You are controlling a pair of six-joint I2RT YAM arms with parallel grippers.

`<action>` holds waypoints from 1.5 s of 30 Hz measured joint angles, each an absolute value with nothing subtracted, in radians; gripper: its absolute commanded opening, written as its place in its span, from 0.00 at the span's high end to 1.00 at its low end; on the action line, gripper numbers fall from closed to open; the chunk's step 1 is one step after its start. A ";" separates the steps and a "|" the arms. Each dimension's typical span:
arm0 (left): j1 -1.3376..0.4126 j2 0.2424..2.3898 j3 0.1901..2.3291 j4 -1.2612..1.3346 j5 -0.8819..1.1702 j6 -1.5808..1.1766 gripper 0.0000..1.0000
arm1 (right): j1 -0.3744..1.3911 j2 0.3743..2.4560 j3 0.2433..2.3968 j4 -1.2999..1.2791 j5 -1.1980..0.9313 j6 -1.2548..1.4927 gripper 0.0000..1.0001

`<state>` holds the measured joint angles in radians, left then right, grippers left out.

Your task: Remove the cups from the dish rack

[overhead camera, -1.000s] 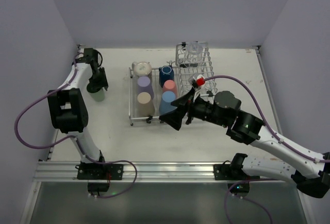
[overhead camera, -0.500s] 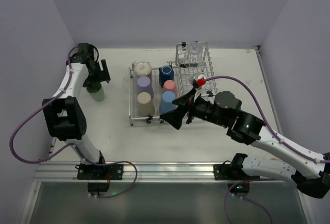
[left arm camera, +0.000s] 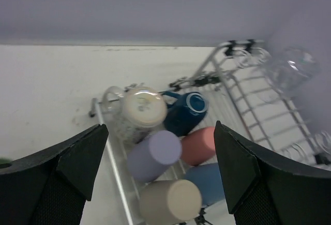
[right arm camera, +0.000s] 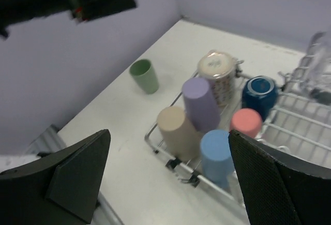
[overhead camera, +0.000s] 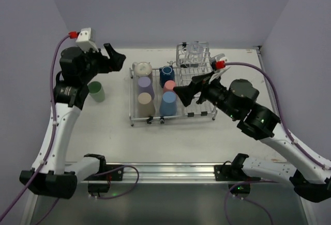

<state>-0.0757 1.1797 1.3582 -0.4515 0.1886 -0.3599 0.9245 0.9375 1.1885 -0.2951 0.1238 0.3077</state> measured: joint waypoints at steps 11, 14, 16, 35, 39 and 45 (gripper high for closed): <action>-0.250 0.926 0.900 -0.120 0.453 -0.433 0.08 | 0.629 1.154 1.426 -0.387 0.290 0.211 0.01; -0.252 0.900 0.843 -0.118 0.490 -0.430 0.07 | 0.589 1.262 1.497 -0.404 0.311 0.189 0.01; -0.252 0.869 0.831 -0.112 0.507 -0.427 0.07 | 0.574 1.334 1.541 -0.413 0.325 0.175 0.01; -0.256 0.807 0.833 -0.085 0.546 -0.376 0.07 | 0.491 1.684 1.761 -0.464 0.331 0.145 0.01; -0.256 0.810 0.833 -0.084 0.546 -0.374 0.08 | 0.490 1.716 1.769 -0.464 0.329 0.144 0.07; -0.256 0.838 0.833 -0.082 0.559 -0.382 0.11 | 0.490 1.723 1.760 -0.451 0.320 0.149 0.55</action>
